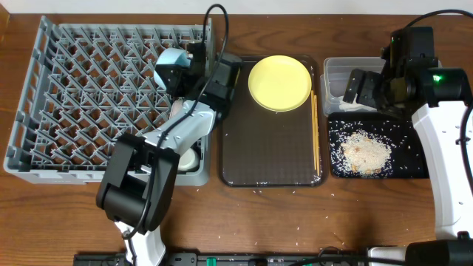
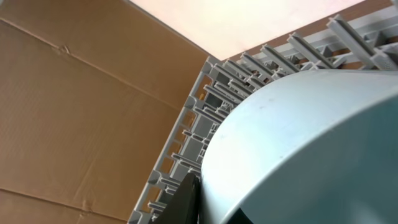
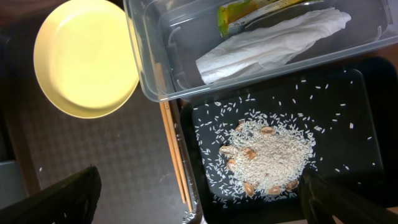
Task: Sort waste into correct bins and load items into the dishwasher
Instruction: 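Release the blue bowl and move left gripper to the yellow plate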
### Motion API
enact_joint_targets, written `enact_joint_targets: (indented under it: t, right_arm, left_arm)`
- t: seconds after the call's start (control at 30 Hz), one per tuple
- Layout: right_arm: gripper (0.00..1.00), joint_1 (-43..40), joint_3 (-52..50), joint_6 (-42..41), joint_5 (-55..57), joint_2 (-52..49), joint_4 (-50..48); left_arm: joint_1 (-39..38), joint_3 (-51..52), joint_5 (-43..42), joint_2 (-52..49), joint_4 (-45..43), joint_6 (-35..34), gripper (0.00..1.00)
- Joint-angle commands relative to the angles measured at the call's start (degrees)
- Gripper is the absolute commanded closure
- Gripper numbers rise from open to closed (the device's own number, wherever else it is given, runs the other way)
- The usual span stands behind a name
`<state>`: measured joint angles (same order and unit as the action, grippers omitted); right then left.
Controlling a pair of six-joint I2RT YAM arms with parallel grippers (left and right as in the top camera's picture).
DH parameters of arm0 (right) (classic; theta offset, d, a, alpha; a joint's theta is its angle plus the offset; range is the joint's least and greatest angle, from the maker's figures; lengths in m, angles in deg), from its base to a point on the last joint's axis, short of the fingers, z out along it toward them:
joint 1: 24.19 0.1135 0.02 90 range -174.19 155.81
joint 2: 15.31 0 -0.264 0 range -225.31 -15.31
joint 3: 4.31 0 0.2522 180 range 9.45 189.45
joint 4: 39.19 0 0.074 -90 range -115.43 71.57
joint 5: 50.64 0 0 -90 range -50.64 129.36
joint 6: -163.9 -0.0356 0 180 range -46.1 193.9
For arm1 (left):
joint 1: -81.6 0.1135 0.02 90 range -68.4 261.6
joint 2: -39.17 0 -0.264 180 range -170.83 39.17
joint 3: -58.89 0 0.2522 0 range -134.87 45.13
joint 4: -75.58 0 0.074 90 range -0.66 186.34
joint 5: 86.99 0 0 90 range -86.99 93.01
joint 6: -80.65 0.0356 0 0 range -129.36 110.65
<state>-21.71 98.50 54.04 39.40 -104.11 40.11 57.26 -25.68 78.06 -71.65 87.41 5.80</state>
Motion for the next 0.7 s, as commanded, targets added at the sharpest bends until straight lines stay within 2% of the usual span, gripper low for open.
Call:
enact_joint_targets:
  t: [0.0,0.07,0.17,0.27,0.47,0.67]
  right_arm:
    - [0.01,0.2,-0.3,0.6,0.6,-0.2,0.0]
    - [0.01,0.2,-0.3,0.6,0.6,-0.2,0.0]
    - [0.01,0.2,-0.3,0.6,0.6,-0.2,0.1]
    - [0.01,0.2,-0.3,0.6,0.6,-0.2,0.0]
    - [0.01,0.2,-0.3,0.6,0.6,-0.2,0.0]
    - [0.01,0.2,-0.3,0.6,0.6,-0.2,0.0]
  left_arm:
    - [-1.5,-0.7,1.5,-1.1,1.3,0.5,0.93]
    - [-1.9,-0.7,1.5,-1.1,1.4,0.5,0.90]
    - [-2.4,-0.7,1.6,-1.1,1.4,0.5,0.64]
    - [-2.8,-0.7,1.5,-1.0,1.4,0.5,0.52]
    - [-3.5,-0.7,0.1,1.1,0.3,0.5,0.46]
    - [-5.0,-0.7,-9.7,4.2,2.5,-0.5,0.43]
